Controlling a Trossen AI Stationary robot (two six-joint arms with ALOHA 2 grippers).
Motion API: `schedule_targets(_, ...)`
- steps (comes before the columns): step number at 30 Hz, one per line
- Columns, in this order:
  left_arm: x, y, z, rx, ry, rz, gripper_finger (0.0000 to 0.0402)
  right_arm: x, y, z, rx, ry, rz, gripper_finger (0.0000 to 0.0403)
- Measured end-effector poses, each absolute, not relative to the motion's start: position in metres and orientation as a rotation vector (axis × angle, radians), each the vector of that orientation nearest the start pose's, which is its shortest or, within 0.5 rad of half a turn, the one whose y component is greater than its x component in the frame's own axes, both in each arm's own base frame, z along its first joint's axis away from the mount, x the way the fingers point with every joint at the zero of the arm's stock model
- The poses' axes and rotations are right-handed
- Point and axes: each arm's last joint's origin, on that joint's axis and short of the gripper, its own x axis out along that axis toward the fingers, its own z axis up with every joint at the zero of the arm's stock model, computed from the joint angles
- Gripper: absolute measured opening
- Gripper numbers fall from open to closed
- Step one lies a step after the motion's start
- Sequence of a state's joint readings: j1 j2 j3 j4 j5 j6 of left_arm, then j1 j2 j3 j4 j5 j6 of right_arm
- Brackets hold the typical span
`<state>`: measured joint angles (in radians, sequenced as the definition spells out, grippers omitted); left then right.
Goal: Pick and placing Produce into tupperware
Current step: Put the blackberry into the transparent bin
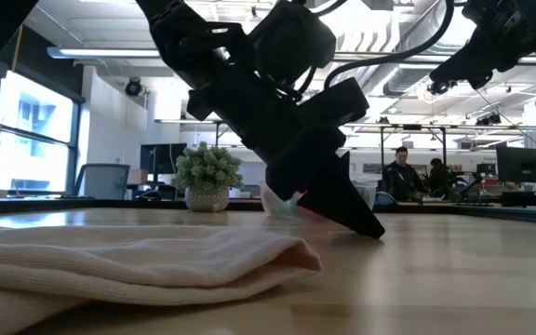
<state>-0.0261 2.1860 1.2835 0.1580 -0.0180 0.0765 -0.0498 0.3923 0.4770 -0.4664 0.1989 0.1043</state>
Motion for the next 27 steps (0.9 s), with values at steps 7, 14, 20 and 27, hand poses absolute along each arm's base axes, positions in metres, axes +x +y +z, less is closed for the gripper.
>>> schedule_targets(7,0.442,-0.0111,0.0982,0.082,0.746,-0.035,0.0135,0.1039,-0.0109,0.2491,0.074,0.368,-0.265,0.0)
schedule_targets(14,0.4419,-0.0111,0.098,0.061,0.748,-0.026,0.0101,0.1039,-0.0109,0.2491,0.074,0.368,-0.265,0.0)
schedule_targets(20,0.4419,-0.0112,0.0981,0.06,0.747,-0.025,0.0098,0.1039,-0.0109,0.2491,0.074,0.368,-0.266,0.0)
schedule_targets(27,0.4421,-0.0112,0.0983,0.059,0.742,-0.025,0.0108,0.1039,-0.0109,0.2491,0.074,0.368,-0.266,0.0)
